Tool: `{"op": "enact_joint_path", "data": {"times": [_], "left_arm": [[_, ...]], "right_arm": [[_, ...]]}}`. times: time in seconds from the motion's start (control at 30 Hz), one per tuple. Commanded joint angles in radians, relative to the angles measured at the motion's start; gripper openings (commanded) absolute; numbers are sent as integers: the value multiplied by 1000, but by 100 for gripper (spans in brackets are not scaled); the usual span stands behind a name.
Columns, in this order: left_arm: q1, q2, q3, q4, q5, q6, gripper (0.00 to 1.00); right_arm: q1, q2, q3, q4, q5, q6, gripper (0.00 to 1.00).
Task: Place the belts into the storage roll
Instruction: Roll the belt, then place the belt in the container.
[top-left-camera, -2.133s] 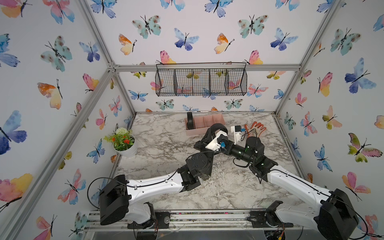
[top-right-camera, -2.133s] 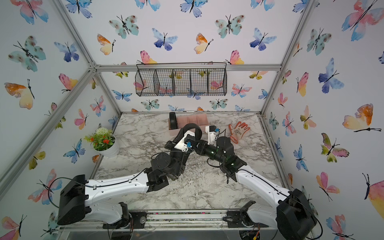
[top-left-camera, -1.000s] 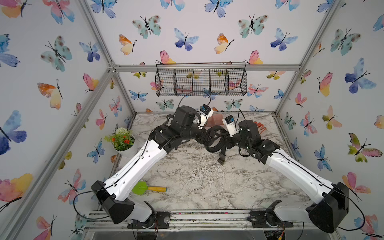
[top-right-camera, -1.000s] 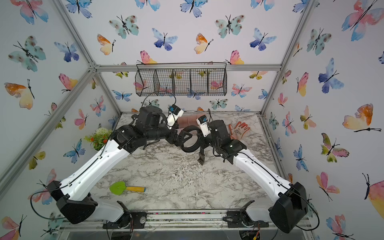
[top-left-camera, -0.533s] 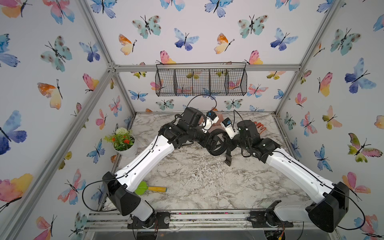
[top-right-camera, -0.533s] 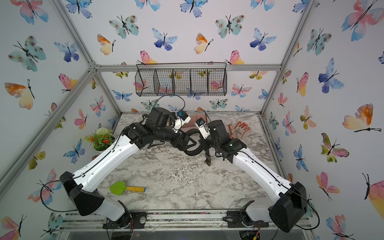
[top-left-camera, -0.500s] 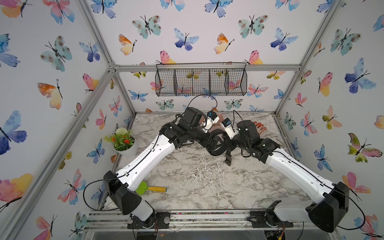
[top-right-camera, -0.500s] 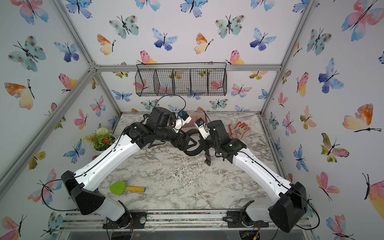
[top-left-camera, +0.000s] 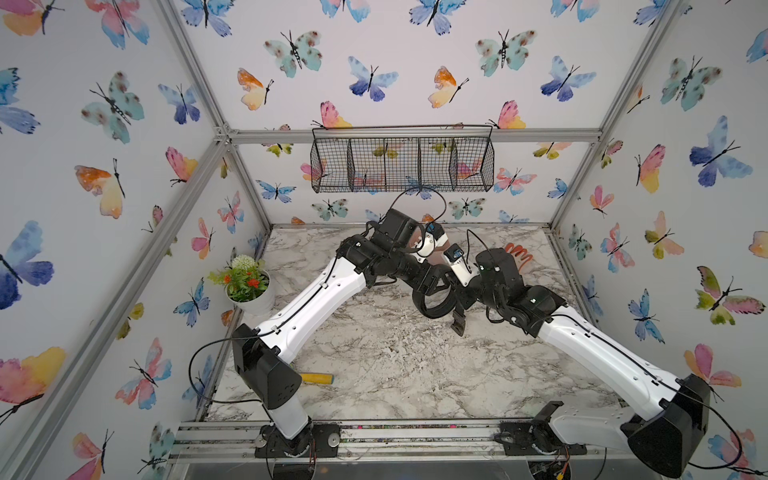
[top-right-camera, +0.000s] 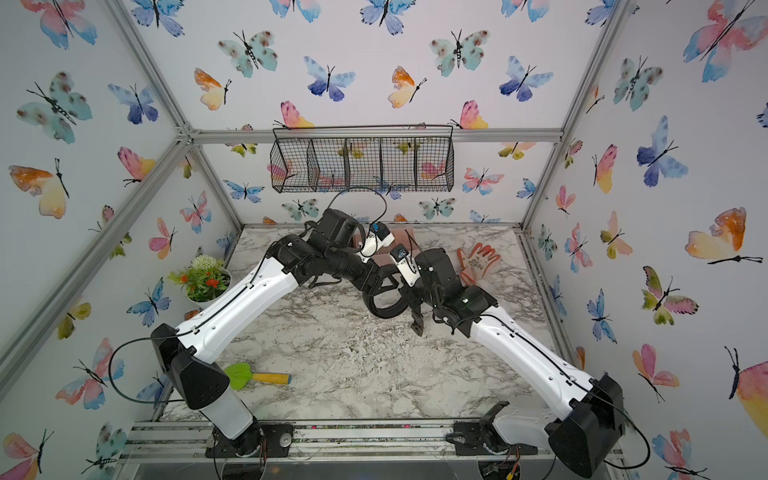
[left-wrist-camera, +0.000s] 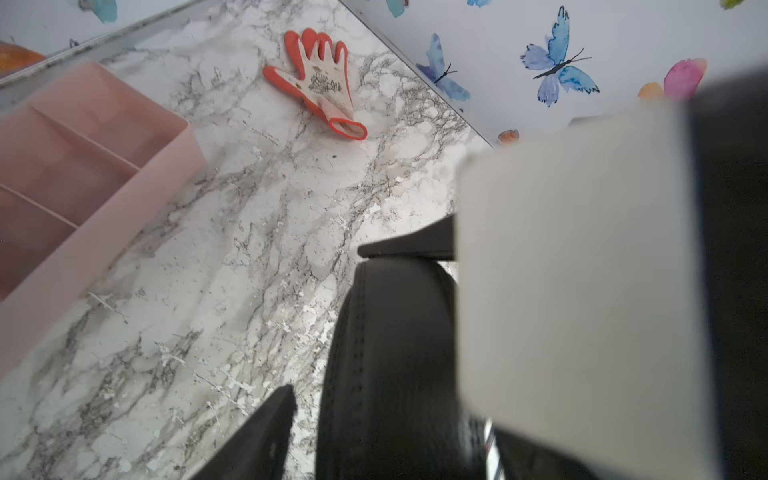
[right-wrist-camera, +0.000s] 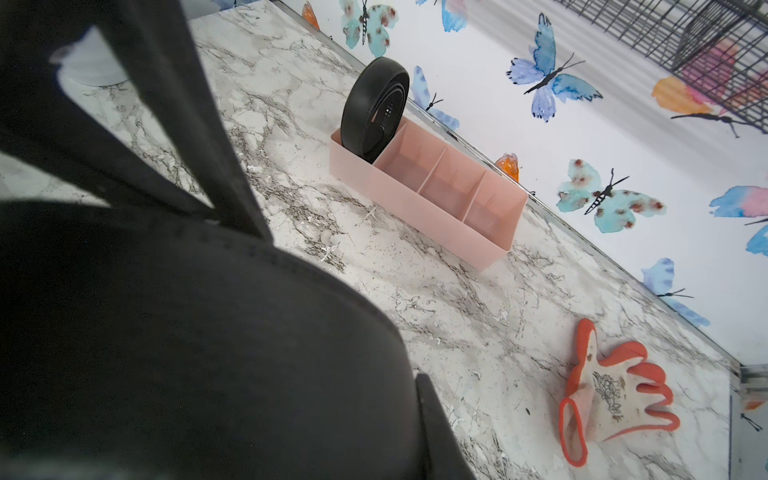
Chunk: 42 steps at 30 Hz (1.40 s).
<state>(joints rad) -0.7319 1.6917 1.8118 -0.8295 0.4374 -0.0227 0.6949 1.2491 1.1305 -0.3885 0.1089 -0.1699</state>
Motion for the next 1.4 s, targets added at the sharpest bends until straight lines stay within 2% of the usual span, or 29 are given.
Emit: {"op": "enact_joint_path", "data": {"times": [0.0, 0.27, 0.37, 0.53, 0.57, 0.6, 0.7, 0.8, 0.93, 1.1, 1.27, 1.37], "left_arm": [[6, 22, 27, -18, 21, 1, 65], [4, 37, 24, -35, 37, 10, 42], [5, 26, 13, -38, 37, 13, 26], [6, -27, -42, 8, -12, -8, 19], [6, -42, -59, 26, -28, -14, 17], [6, -58, -74, 49, -61, -27, 16], [6, -102, -123, 121, -139, -47, 12], [14, -121, -132, 160, -167, -64, 10], [19, -103, -80, 143, -200, -60, 9], [19, -115, -78, 190, -327, -63, 8], [19, -125, -75, 249, -472, -45, 6], [19, -112, -63, 282, -548, -46, 6]], "right_arm": [[6, -39, -7, 36, 17, -3, 3], [6, -49, -20, 56, 32, 11, 3], [7, -56, -32, 84, 42, 33, 4], [6, -59, -36, 116, 58, 116, 4], [6, -61, -36, 125, 59, 135, 11], [6, -63, -35, 132, 57, 153, 22], [5, -67, -22, 135, 63, 195, 42], [3, -70, -7, 120, 67, 213, 56], [-10, -73, 13, 83, 91, 242, 69], [-22, -140, -37, 97, 172, 297, 89], [-24, -189, -86, 82, 183, 365, 99], [-24, -209, -130, 83, 156, 402, 99]]}}
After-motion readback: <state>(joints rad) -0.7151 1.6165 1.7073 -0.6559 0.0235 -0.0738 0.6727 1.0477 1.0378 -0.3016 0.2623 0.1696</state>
